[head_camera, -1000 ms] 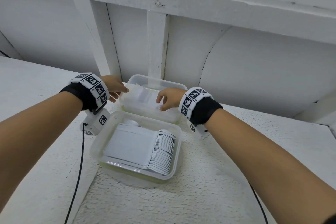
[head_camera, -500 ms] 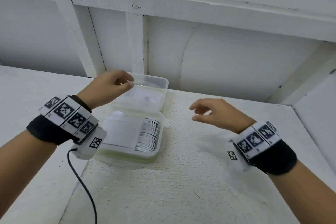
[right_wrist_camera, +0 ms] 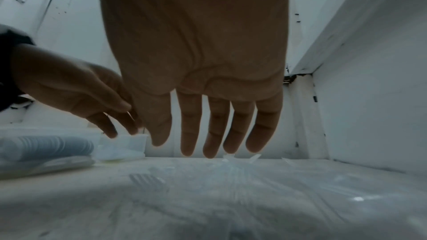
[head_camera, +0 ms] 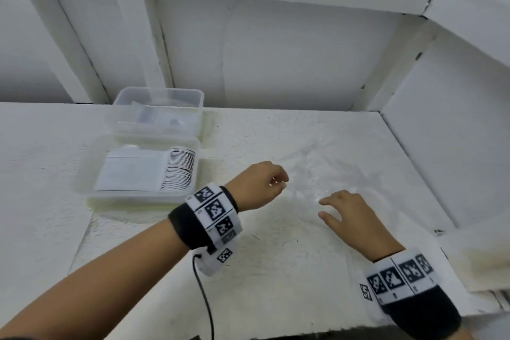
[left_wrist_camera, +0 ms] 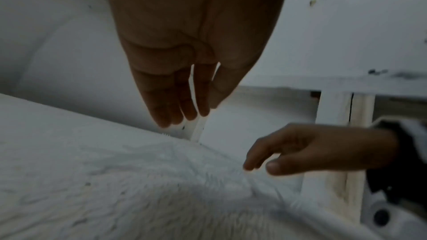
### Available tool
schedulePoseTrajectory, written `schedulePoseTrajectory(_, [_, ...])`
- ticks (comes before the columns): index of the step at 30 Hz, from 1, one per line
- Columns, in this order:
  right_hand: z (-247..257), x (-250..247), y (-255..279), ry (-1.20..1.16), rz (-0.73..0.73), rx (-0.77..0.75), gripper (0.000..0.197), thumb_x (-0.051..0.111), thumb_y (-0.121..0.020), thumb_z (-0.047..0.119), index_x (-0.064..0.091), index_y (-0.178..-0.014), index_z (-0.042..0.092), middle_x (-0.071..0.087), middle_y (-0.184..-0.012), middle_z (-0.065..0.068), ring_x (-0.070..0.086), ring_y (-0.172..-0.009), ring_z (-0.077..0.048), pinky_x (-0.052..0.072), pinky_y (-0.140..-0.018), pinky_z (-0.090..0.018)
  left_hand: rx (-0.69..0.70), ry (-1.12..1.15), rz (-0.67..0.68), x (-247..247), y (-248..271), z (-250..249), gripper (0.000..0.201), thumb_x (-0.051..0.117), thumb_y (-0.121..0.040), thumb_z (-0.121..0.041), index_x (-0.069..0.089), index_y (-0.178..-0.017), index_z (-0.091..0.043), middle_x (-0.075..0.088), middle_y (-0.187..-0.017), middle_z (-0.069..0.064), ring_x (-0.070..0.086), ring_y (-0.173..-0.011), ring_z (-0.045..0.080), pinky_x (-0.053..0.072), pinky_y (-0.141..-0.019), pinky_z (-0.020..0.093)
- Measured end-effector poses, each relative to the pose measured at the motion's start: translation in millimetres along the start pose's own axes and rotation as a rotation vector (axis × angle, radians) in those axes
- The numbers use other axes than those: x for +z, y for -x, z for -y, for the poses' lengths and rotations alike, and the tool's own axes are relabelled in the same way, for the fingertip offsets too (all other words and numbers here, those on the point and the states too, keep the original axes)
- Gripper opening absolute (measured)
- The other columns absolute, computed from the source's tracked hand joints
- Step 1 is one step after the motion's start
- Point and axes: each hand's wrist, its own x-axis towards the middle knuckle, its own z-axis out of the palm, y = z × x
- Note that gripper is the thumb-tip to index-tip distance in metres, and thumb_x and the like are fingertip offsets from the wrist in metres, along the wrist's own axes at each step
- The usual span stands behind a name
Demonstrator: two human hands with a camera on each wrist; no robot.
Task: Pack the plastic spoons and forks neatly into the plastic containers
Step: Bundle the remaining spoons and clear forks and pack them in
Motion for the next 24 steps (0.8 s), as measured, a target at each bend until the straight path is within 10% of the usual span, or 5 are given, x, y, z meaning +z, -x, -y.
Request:
schedulePoseTrajectory(5, [-11.6, 11.2, 20.5, -0.037, 0.001, 0.055, 0.036, 0.047, -0.095, 0.039, 0.053, -0.128, 0.027, 0.047, -0.132, 0.002, 0.038, -0.124, -0.018, 0.036, -0.096, -0.029, -0.079, -0.234, 0.169, 35.3, -36.4, 0.0, 0.045, 0.036, -0.097, -0.007, 0.034, -0.142, -0.006, 0.029, -0.146, 0.012, 0.034, -0.131, 0.029, 0.031, -0.108, 0.037])
schedulePoseTrajectory(12, [-19.8, 17.1, 30.9, -0.149, -0.015, 0.057, 0.033, 0.049, -0.094, 0.036, 0.057, -0.124, 0.024, 0.051, -0.127, 0.000, 0.042, -0.119, -0.018, 0.038, -0.097, -0.031, -0.168, -0.571, 0.127, 43.7, -45.8, 2.6, 0.034, 0.041, -0.094, -0.013, 0.040, -0.128, -0.009, 0.041, -0.126, 0.014, 0.045, -0.110, 0.033, 0.036, -0.091, 0.042])
schedulePoseTrajectory(20, [-18.1, 6.7, 19.4, -0.213, 0.001, -0.007, 0.031, 0.049, -0.095, 0.033, 0.059, -0.121, 0.022, 0.058, -0.117, 0.000, 0.052, -0.109, -0.015, 0.042, -0.093, -0.028, -0.262, -0.199, 0.262, 17.2, -17.1, 14.5, 0.011, 0.044, -0.089, -0.008, 0.041, -0.085, -0.017, 0.051, -0.086, 0.001, 0.047, -0.077, 0.019, 0.036, -0.059, 0.020])
schedulePoseTrajectory(24, [-2.1, -5.0, -1.4, -0.204, -0.005, -0.049, 0.028, 0.050, -0.095, 0.031, 0.061, -0.116, 0.017, 0.063, -0.104, -0.001, 0.055, -0.089, -0.011, 0.042, -0.079, -0.022, -0.340, -0.151, 0.281, 4.0, 10.7, 19.0, 0.026, 0.040, -0.093, -0.012, 0.046, -0.118, -0.018, 0.056, -0.102, 0.002, 0.049, -0.088, 0.018, 0.039, -0.074, 0.027])
